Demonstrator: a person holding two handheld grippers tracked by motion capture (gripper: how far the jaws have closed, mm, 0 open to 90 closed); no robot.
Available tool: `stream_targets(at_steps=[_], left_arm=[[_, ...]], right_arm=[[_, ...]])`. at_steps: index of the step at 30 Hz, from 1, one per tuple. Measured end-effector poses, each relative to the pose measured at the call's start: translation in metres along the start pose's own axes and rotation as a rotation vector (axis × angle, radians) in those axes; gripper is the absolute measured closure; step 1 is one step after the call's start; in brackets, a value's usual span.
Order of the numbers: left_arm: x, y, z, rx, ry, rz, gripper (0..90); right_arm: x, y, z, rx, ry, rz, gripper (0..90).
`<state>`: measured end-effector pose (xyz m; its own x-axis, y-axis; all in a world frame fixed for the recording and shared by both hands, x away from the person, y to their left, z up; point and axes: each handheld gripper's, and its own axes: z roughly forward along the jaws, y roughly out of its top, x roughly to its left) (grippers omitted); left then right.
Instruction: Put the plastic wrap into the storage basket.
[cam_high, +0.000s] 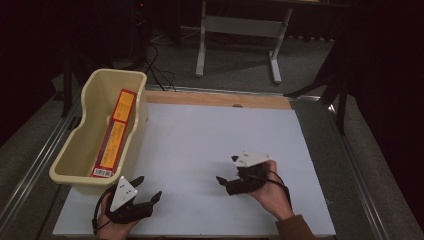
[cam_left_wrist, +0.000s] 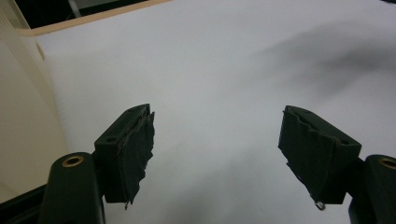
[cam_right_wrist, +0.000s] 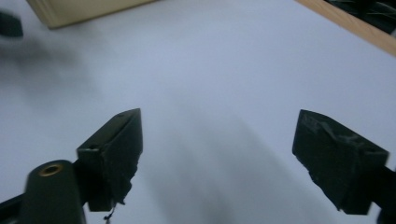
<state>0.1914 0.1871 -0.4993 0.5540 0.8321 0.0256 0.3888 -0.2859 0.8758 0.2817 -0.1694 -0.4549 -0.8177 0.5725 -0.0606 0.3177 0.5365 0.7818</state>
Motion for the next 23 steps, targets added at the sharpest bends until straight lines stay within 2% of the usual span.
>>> stream_targets(at_steps=[2,6,10,13,18,21,23], left_arm=[[0.0,0.0,0.0,0.002,0.0,0.001,26.5],[-0.001,0.0,0.001,0.007,-0.001,0.0,26.5],[0.0,-0.001,0.001,0.009,0.0,-0.005,26.5],[0.0,0.0,0.002,0.01,-0.004,-0.007,26.5],[-0.001,0.001,0.003,0.015,-0.007,0.003,26.5],[-0.001,0.0,0.004,0.017,-0.006,0.0,26.5],[-0.001,0.001,0.004,0.017,-0.004,0.0,26.3]], right_arm=[[-0.001,-0.016,-0.007,-0.018,-0.015,0.015,14.2],[-0.01,-0.041,-0.023,-0.073,-0.035,0.089,14.2],[-0.019,-0.064,-0.038,-0.103,-0.092,0.099,14.2],[-0.025,-0.083,-0.046,-0.143,-0.109,0.144,14.6],[-0.032,-0.096,-0.047,-0.131,-0.127,0.171,14.6],[-0.032,-0.099,-0.045,-0.107,-0.138,0.154,14.6],[-0.032,-0.1,-0.045,-0.109,-0.136,0.152,14.6]])
